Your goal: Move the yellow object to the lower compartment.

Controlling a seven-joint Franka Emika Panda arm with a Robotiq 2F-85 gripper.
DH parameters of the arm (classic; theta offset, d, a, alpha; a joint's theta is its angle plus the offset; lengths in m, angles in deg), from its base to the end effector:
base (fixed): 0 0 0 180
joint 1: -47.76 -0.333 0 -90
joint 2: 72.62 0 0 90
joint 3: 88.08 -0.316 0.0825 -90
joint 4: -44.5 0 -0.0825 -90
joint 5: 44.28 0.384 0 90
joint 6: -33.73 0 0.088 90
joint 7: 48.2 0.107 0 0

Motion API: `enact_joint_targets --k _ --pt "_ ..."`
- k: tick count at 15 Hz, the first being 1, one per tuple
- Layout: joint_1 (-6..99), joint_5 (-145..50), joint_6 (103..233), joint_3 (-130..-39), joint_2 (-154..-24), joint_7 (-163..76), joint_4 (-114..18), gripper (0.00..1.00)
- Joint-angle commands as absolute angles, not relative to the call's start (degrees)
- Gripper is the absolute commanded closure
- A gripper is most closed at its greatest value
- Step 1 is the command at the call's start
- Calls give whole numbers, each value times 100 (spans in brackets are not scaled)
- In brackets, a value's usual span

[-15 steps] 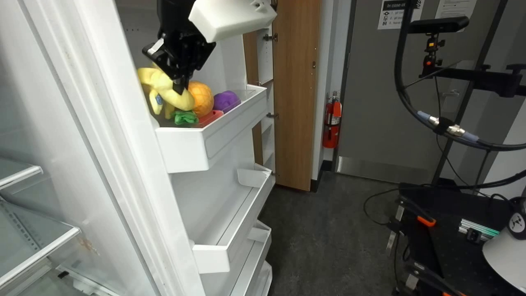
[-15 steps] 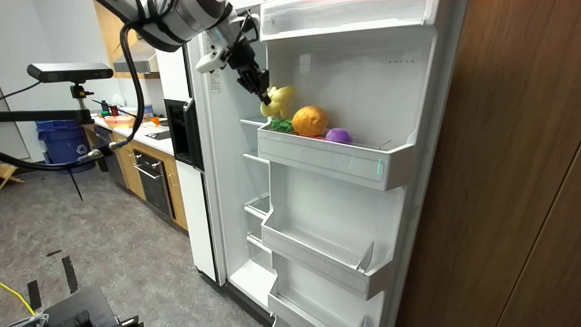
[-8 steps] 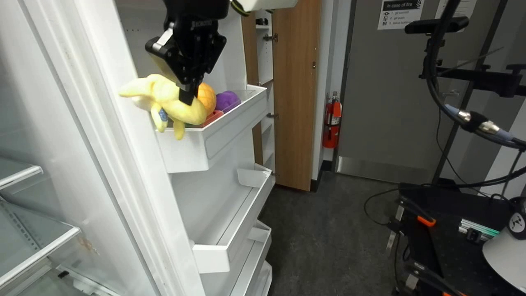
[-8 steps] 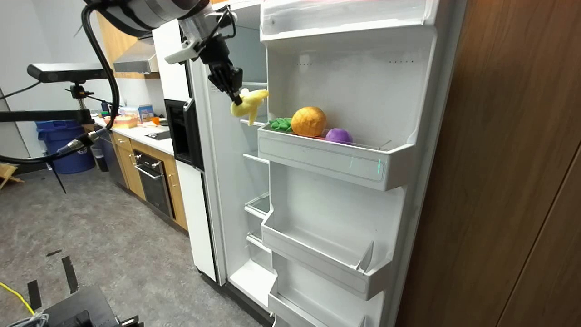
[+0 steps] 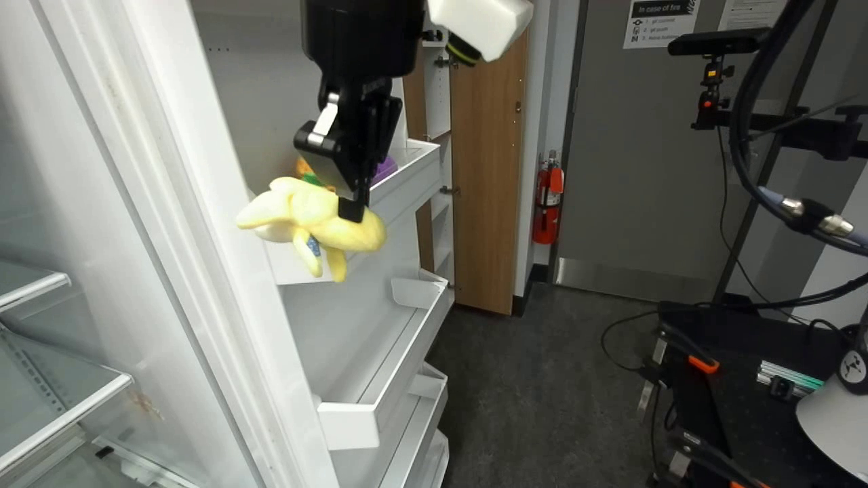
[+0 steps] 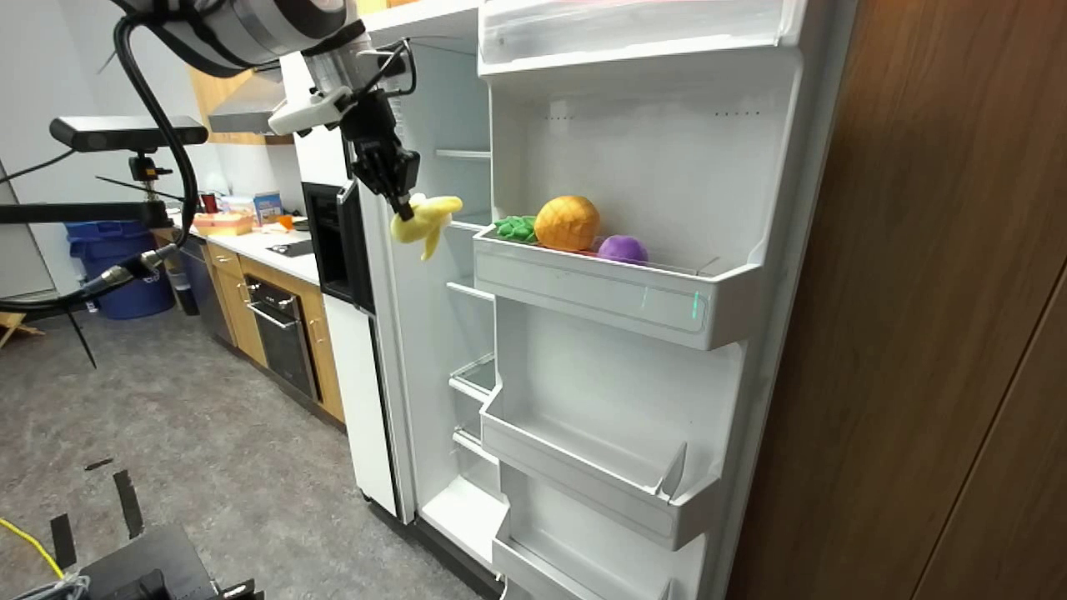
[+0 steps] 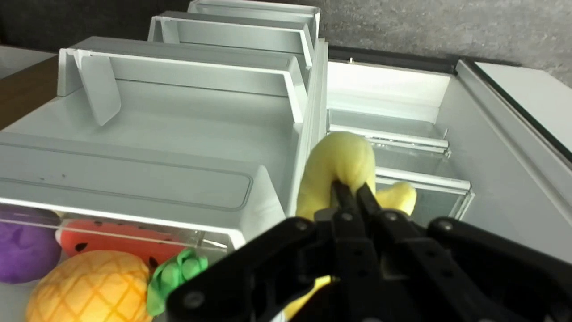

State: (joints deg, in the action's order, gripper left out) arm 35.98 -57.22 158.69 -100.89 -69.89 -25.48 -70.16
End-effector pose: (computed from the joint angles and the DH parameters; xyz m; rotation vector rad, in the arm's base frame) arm 0.5164 0.2289 0.5016 3.0008 0.2140 0.4393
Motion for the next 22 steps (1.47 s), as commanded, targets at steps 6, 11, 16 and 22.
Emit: enact_joint_targets --k 6,11,16,22 --pt "3591 -5725 15842 -10136 -7036 -2601 -7169 95" --pt "3592 -5725 15842 -10133 -7037 -2601 -7169 95" --pt "3592 -5725 15842 -10133 -7037 -2601 -7169 95" --pt "3589 -5720 15860 -10135 -7050 -2603 -7190 99"
